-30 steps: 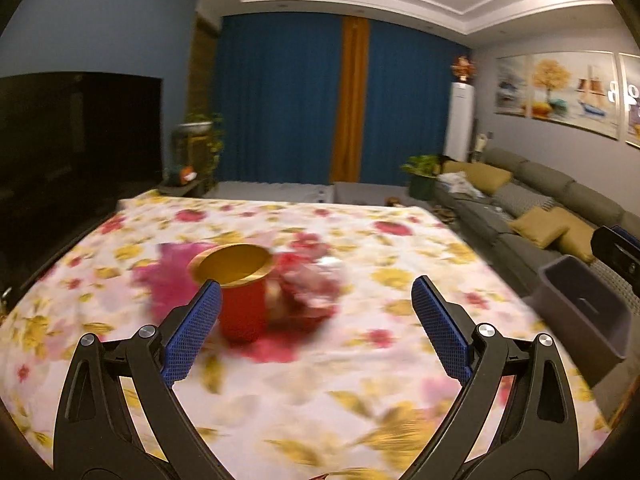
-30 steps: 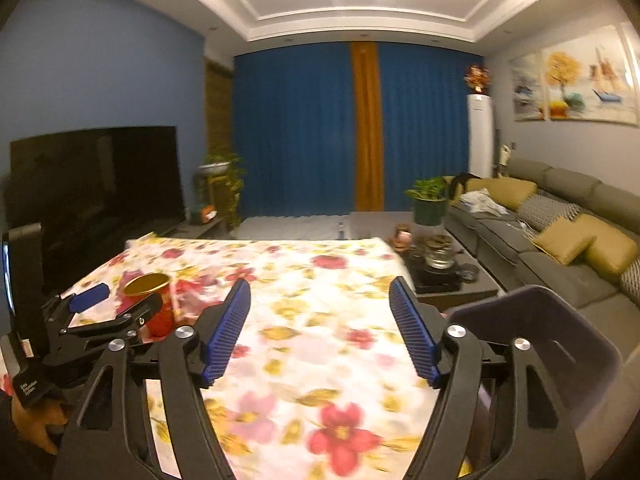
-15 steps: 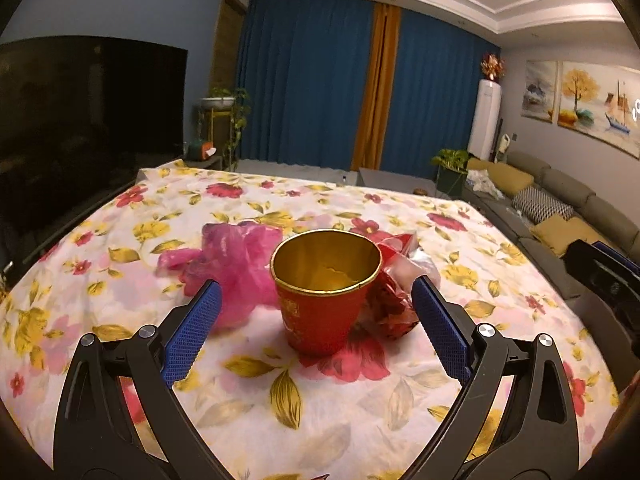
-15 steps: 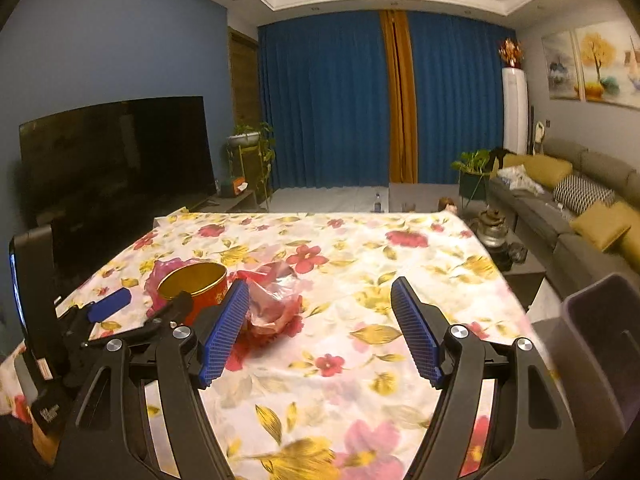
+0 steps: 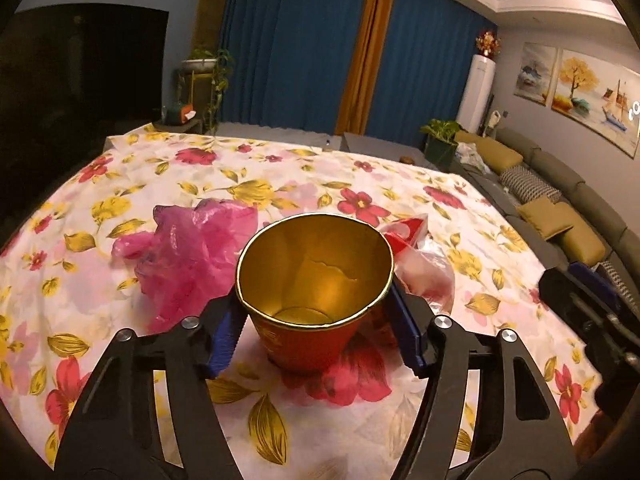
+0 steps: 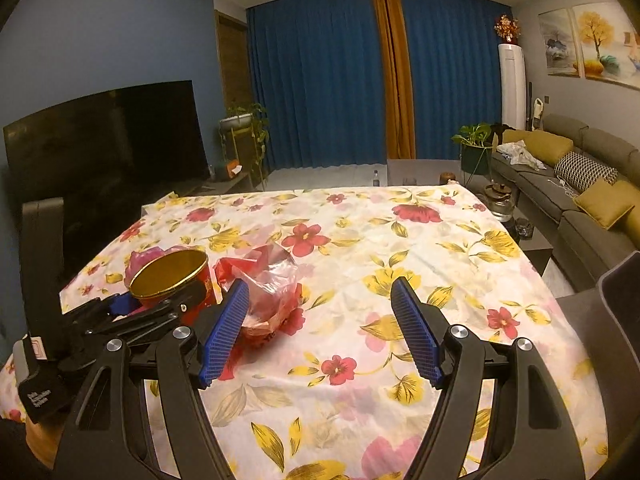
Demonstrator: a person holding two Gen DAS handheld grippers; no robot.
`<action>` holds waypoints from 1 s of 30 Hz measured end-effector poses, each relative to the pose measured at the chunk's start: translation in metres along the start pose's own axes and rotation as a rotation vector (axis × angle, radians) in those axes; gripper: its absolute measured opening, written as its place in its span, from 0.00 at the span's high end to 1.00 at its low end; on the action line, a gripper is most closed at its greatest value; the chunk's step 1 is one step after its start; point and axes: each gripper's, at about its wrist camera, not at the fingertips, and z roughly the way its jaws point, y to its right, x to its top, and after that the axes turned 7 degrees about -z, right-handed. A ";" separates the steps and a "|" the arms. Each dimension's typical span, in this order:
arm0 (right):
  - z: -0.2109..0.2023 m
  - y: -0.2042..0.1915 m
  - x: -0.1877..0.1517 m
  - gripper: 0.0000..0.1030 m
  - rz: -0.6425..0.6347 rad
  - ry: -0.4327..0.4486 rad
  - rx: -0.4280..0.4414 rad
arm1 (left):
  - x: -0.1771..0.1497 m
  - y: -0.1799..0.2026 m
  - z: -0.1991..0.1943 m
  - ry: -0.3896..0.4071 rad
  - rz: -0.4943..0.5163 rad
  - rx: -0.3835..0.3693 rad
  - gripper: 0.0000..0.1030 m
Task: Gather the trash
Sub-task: 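Grasp the red paper cup rim with the left tool, then grasp the pink plastic bag with the right tool while the left tool holds the red cup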
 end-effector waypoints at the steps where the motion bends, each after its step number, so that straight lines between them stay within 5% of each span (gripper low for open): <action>1: 0.001 -0.001 0.000 0.30 0.000 -0.003 0.001 | 0.000 -0.001 0.000 0.001 -0.004 -0.009 0.42; 10: 0.011 -0.007 -0.001 0.30 -0.003 -0.027 0.016 | 0.015 -0.016 -0.049 0.061 -0.040 -0.007 0.48; 20: 0.025 -0.023 0.004 0.30 -0.022 -0.044 0.029 | 0.029 -0.073 -0.090 0.113 -0.128 0.170 0.47; 30: 0.043 -0.057 0.004 0.34 -0.060 -0.066 0.069 | 0.031 -0.101 -0.101 0.122 -0.197 0.183 0.46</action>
